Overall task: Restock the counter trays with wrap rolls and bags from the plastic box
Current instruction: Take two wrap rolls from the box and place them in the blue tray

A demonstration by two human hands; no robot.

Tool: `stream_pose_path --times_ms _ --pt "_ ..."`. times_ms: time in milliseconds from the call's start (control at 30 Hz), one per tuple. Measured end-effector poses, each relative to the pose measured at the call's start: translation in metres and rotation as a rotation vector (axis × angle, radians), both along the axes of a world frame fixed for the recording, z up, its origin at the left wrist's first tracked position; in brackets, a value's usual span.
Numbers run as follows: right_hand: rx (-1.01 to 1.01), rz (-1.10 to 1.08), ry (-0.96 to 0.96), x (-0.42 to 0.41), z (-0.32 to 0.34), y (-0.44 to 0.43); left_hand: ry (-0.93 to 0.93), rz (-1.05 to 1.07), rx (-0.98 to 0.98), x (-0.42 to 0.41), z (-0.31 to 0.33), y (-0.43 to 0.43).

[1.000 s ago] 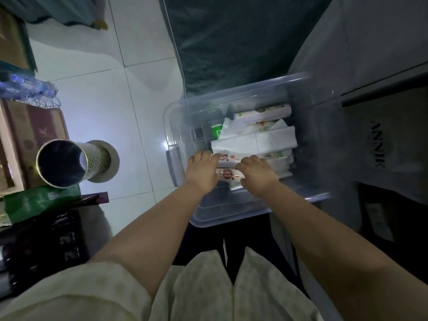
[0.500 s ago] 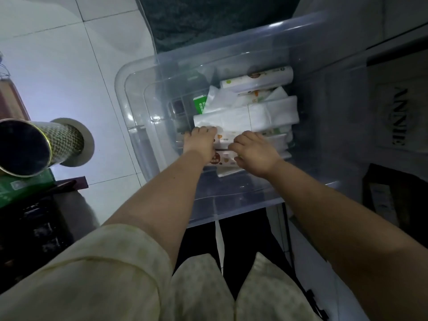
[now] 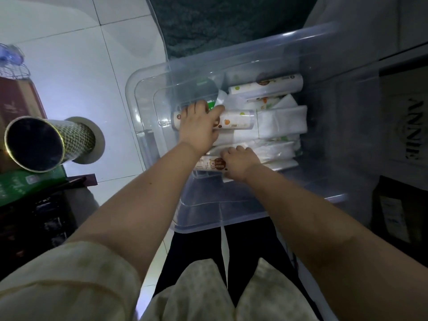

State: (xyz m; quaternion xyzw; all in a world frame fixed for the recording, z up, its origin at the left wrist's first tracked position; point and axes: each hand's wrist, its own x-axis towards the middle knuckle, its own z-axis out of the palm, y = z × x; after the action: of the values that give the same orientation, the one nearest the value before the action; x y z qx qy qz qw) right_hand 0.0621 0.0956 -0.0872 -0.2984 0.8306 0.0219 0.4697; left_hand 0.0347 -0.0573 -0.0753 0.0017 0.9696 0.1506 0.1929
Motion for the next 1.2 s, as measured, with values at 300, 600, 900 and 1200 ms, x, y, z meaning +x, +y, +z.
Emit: stream_pose_path --times_ms 300,600,900,1200 --pt "-0.038 0.076 0.152 -0.014 0.014 0.022 0.005 0.031 0.0 -0.001 0.034 0.002" --pt "-0.256 -0.008 0.365 -0.061 0.166 0.087 0.198 0.071 0.016 -0.04 0.172 0.031" --pt "-0.289 -0.079 0.732 -0.07 0.316 0.13 0.442 -0.009 0.06 -0.071 0.307 0.056" --pt "-0.206 -0.435 1.075 -0.001 0.37 0.147 0.564 -0.4 0.168 -0.081 0.381 0.11"
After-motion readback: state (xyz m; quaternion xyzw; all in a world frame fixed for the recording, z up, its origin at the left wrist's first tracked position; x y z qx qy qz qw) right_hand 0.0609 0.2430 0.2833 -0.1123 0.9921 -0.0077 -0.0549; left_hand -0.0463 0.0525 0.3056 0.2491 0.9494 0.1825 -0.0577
